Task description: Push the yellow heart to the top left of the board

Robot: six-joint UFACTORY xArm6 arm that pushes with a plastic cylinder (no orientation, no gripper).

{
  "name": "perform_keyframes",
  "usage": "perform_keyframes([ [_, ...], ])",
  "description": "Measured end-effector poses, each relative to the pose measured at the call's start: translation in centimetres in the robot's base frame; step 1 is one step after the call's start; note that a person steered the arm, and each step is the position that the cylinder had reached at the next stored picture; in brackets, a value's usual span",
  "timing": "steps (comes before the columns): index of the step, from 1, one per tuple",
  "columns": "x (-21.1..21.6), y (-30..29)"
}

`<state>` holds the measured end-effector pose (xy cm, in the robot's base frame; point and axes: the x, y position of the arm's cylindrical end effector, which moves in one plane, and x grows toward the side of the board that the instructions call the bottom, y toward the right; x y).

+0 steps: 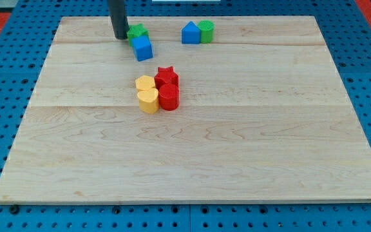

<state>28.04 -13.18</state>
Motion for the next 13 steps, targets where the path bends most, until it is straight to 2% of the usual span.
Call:
perform_keyframes([
  [1,1.7,-2.2],
  [2,9.1,-6.0],
  [3,17.7,-4.8],
  [4,20.8,6.8],
  [5,19.0,9.0],
  [6,18.0,6.9],
  [7,18.0,2.2],
  [8,17.0,1.8],
  [9,15.3,4.6],
  [10,15.7,7.0],
  [11,12.7,6.8],
  [12,11.0,-1.4],
  [13,8.5,-5.8],
])
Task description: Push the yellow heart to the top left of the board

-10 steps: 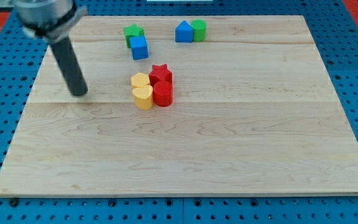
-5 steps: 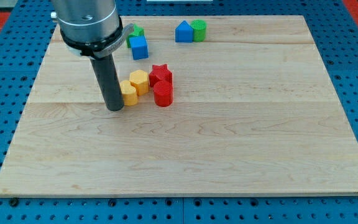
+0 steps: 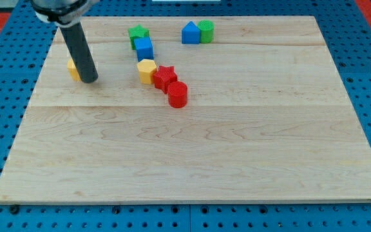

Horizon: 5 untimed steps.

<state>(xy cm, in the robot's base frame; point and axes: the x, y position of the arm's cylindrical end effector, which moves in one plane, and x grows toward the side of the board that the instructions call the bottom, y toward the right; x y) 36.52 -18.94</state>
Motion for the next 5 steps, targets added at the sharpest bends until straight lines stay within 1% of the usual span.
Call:
perform_keyframes([
  [1,3.9,-0.2],
  [2,1.1,-2.0],
  [3,-4.3,-0.7],
  [4,-6.8,0.4],
  [5,-3.0,1.0],
])
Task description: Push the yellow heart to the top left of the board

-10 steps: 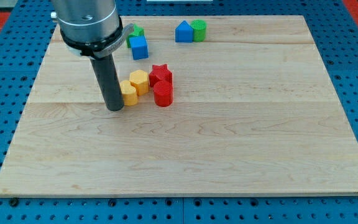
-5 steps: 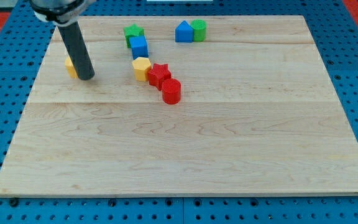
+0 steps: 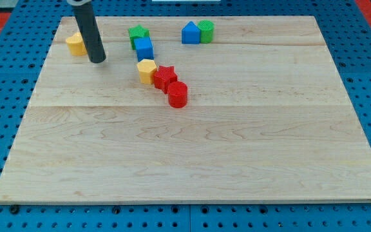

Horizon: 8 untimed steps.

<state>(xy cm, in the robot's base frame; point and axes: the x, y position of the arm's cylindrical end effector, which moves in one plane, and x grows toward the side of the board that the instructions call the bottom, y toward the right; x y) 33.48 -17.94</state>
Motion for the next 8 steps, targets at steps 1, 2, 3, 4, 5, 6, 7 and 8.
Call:
perform_keyframes([
  [1,-1.6,-2.7],
  [2,-3.4,-3.1],
  [3,-2.8,-3.8],
  [4,-5.0,-4.5],
  [5,-5.6,-4.2],
  [6,-4.6,-3.9],
  [7,-6.2,3.2],
  [8,-6.4,5.0],
])
